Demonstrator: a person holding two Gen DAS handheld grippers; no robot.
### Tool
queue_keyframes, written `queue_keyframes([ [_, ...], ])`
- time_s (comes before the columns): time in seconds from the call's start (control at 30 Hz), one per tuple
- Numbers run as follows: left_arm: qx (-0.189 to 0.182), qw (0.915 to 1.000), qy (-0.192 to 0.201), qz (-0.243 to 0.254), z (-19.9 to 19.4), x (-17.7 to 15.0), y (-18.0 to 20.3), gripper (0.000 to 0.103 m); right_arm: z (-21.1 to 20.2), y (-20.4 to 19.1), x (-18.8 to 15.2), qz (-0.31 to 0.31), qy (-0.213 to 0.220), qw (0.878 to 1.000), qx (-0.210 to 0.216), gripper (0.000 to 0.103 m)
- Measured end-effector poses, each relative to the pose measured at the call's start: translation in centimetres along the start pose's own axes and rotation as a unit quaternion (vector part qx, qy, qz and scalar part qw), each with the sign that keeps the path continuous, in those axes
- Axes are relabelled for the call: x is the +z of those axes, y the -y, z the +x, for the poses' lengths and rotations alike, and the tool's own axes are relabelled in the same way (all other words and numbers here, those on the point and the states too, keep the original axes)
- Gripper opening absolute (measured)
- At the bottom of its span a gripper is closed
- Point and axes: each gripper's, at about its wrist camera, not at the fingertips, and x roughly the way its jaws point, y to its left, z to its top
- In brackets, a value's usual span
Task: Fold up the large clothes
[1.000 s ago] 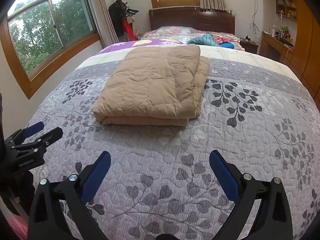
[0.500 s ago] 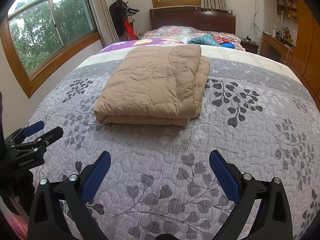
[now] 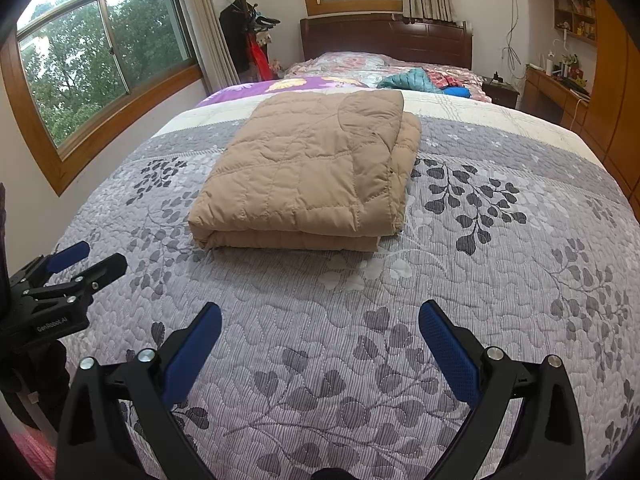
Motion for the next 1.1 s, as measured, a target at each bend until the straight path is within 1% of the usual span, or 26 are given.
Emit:
queue_keyframes([
  [1.1, -0.004, 1.0, 0.002, 0.0, -0.06, 0.01, 0.01, 0.097, 0.42, 0.51, 0.1, -0.003, -0.005, 1.0, 0.002, 0.099],
])
